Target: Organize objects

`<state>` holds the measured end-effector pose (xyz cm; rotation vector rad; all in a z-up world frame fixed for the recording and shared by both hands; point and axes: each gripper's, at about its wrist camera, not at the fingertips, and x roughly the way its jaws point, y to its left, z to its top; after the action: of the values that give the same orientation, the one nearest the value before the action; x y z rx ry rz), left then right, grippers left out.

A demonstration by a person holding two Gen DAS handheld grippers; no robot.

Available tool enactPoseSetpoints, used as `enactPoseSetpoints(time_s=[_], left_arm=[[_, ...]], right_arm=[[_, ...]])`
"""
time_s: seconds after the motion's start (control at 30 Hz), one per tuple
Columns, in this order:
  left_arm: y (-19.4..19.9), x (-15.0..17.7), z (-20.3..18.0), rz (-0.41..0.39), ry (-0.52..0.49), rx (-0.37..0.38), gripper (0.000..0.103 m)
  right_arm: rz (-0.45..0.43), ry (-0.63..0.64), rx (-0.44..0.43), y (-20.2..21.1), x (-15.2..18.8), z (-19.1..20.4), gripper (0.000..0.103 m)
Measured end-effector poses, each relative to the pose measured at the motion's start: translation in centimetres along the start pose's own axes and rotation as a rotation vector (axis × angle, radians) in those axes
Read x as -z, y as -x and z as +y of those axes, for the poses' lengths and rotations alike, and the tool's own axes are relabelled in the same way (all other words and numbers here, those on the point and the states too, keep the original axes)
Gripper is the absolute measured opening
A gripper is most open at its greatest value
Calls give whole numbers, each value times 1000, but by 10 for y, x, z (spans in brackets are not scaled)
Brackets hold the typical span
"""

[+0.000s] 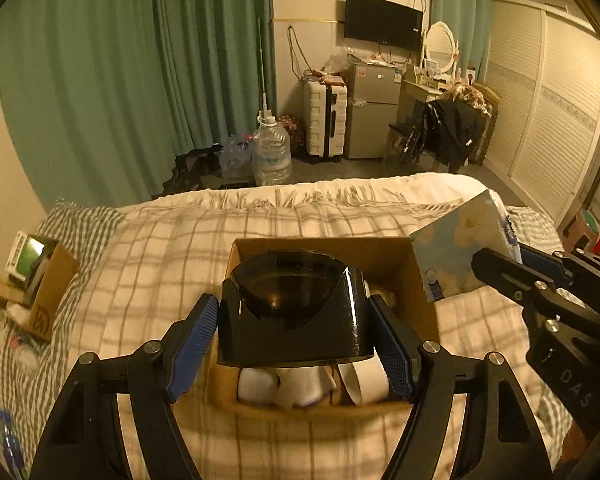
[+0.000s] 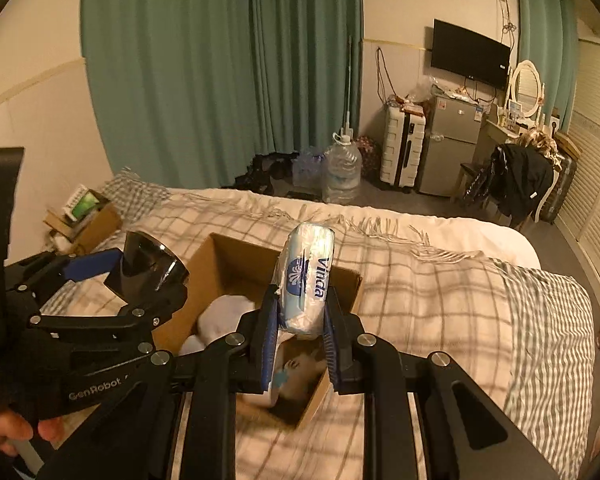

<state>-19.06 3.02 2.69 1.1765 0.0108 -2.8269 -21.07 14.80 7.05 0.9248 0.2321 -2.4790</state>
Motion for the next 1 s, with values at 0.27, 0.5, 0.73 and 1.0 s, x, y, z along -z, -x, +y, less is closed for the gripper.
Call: enactPoseSetpoints(time_s=[0.27, 0.5, 0.73, 1.0], left_arm=[[-53, 4, -2, 58, -37, -2, 78], [-34, -1, 7, 34, -19, -68, 101], [44, -21, 12, -41, -11, -54, 103], [156, -28, 3, -165, -47, -13, 103]], right_arm=[[43, -71, -72, -52, 9, -16, 25], [20, -86, -41, -33, 9, -25, 55], [-38, -53, 49, 38, -12, -28, 71], [-131, -19, 130, 149, -22, -16, 100]])
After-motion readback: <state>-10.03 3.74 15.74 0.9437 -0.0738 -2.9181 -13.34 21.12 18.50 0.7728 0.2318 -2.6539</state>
